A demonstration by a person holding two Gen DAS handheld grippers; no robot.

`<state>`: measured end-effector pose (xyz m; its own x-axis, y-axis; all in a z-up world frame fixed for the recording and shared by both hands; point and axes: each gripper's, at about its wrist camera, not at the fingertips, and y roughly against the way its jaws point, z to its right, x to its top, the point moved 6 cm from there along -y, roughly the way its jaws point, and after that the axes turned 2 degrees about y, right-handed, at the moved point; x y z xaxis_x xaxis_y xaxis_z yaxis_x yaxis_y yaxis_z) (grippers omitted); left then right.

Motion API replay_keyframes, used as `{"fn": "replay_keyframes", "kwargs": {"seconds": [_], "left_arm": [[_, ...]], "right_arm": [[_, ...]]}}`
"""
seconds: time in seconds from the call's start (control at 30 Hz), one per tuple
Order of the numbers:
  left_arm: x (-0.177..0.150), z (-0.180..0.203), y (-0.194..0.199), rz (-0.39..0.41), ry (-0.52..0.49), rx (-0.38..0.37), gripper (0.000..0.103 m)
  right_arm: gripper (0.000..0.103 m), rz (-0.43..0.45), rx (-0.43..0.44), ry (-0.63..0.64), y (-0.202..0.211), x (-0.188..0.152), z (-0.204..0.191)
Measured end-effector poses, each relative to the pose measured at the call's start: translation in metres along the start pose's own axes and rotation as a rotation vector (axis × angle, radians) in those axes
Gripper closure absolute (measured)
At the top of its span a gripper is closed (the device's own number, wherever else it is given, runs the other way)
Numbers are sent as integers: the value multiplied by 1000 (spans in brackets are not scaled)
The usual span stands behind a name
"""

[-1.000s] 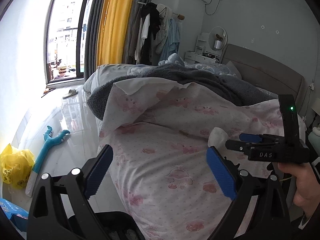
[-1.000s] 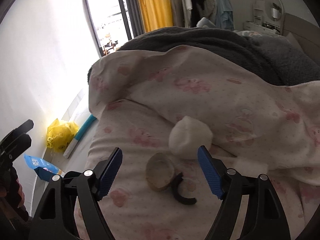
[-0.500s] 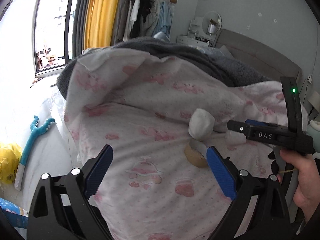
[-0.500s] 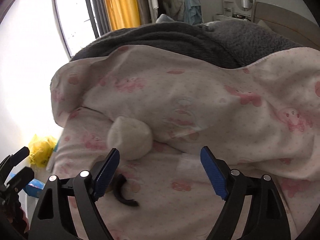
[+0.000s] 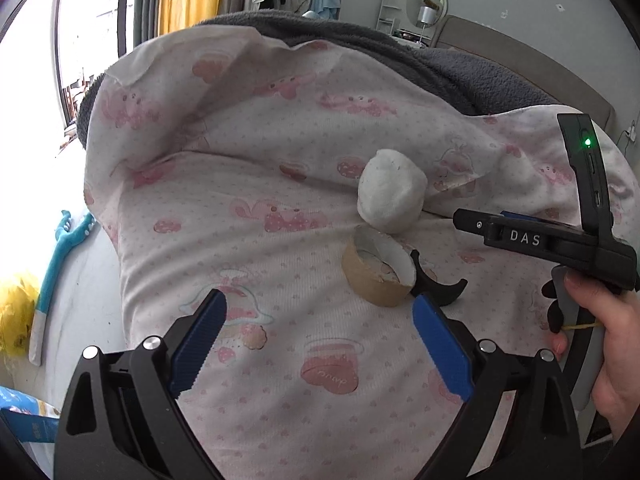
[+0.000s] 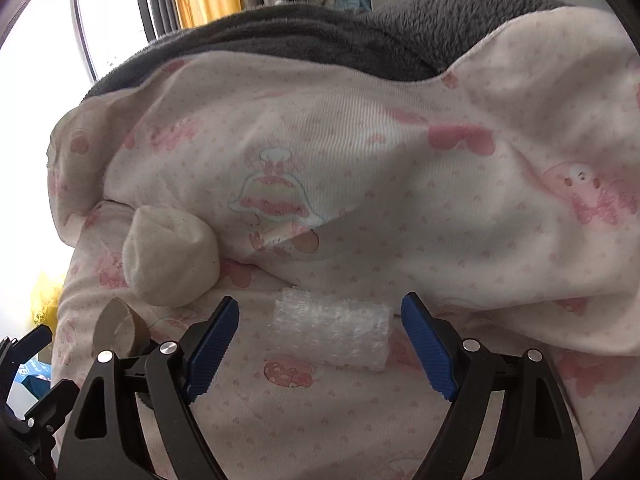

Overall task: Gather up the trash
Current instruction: 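Grasp the bubble wrap roll with the right tool while the left tool approaches the tape roll, then grasp the brown tape roll with the left tool and lift it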

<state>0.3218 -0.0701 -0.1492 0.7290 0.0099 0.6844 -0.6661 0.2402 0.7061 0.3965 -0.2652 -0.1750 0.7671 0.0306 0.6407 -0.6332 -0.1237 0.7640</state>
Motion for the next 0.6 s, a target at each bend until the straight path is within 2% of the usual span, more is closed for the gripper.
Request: {"fn": "replay_keyframes", "kwargs": {"seconds": [0.1,0.13,0.23,0.37,0.6], "left_arm": [[1,1,-7,-11,13,-2,7],[2,3,-9,-13,19,-3,8],[5,7,-14,-21,38,-25,8],[7,10,-20,-16,12,1,10],[11,7,-25,-17,44,-12,16]], "right_arm": [[21,-18,-9,9,-5,-2,0],[29,-23,-11,14,-7,-3,1],[39,-46,-21,33,-11,-6,7],[42,-48,21,46,-9,-8,10],[42,-31,71,75,7,-4,15]]}}
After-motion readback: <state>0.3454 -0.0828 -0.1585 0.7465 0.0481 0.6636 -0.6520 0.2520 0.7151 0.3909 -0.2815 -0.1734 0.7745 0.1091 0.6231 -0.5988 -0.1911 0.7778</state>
